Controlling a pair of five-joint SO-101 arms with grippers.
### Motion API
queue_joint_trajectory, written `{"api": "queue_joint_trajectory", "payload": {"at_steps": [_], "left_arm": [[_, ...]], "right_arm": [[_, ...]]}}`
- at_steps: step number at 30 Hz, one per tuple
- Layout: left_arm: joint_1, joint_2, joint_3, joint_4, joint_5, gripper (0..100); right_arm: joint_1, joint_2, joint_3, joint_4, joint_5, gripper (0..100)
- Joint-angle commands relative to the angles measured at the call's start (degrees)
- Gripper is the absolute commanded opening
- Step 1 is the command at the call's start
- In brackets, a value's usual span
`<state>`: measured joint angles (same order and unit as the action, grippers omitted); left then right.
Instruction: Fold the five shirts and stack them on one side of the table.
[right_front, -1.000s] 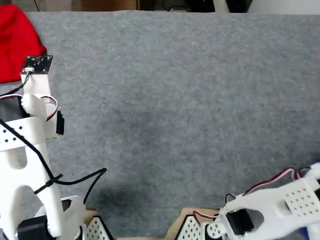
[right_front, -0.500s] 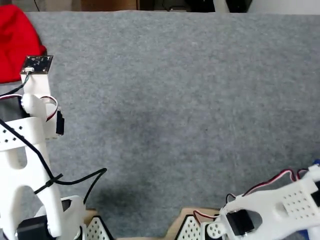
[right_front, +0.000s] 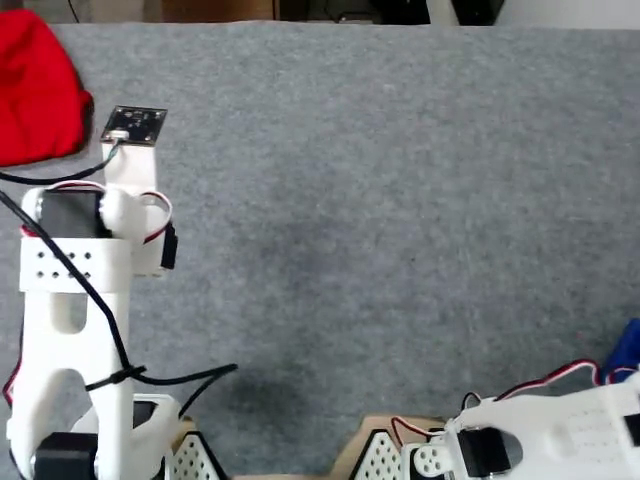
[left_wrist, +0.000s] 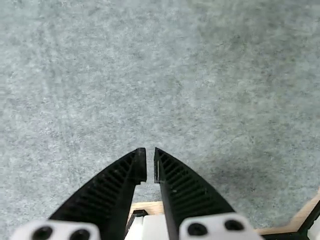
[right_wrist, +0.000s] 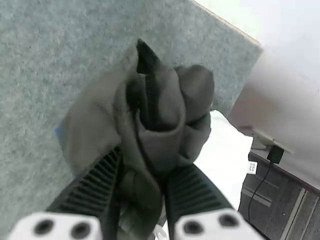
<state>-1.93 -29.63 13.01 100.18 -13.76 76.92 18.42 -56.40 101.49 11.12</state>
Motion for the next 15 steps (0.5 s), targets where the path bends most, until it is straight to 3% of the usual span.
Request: {"api": "queue_joint_trajectory", "payload": {"at_steps": [1, 9, 15], "left_arm": [[1.2, -1.1, -0.6, 0.1, 1.0, 5], [0.9, -1.5, -0.5, 0.1, 1.0, 5], [0.9, -1.5, -0.5, 0.1, 1.3, 5]], "right_arm": [[-2.1, -10.3, 4.0, 0.9, 0.4, 0.5], [-7.1, -25.8, 13.5, 0.8, -0.4, 0.5], [-4.7, -29.6, 27.9, 0.2, 6.2, 0.5]]}}
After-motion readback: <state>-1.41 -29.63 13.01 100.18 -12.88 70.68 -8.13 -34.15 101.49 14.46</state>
